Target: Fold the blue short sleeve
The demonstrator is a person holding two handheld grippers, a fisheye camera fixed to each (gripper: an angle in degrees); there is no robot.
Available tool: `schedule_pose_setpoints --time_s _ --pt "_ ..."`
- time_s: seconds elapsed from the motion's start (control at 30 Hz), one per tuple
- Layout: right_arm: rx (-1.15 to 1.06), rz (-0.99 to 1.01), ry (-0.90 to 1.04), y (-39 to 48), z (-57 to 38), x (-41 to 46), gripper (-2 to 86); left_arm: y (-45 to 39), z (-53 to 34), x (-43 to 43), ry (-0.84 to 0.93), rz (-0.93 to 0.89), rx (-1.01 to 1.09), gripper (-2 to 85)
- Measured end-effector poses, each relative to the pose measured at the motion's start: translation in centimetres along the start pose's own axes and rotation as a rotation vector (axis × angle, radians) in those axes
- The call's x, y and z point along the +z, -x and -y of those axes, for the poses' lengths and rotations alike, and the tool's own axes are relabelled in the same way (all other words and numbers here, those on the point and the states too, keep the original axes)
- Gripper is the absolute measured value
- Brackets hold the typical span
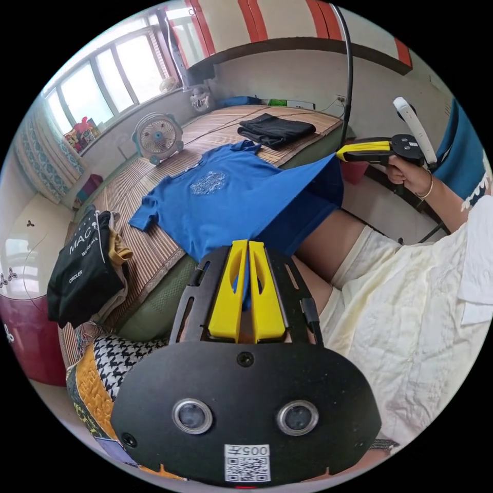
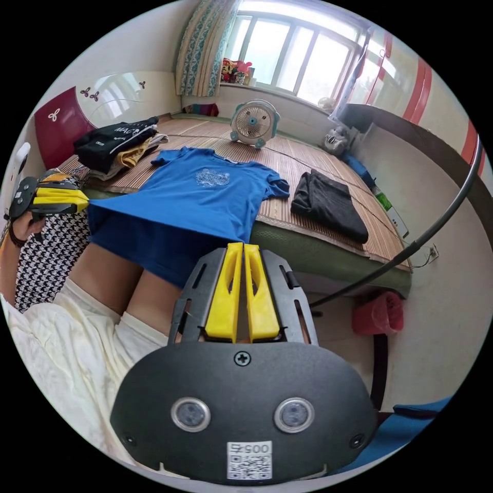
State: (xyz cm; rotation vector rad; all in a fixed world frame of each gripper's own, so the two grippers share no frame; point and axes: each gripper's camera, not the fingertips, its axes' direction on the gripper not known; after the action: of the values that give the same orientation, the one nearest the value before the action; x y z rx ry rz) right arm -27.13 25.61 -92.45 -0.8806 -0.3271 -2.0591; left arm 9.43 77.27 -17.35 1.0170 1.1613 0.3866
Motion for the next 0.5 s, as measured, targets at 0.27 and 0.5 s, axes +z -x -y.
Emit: schedule_pose_setpoints --time_s 0.27,0.5 --pt "-0.069 -0.015 0.009 0.4 -1.9 -1.0 -1.6 -1.2 0.3 -0.9 0.025 -0.007 0.078 0.1" --pt "-0.086 0.078 0.186 0.8 -4.3 1.9 -1.2 -1.9 -1.1 2.2 0.134 -0.138 0.072 -0.3"
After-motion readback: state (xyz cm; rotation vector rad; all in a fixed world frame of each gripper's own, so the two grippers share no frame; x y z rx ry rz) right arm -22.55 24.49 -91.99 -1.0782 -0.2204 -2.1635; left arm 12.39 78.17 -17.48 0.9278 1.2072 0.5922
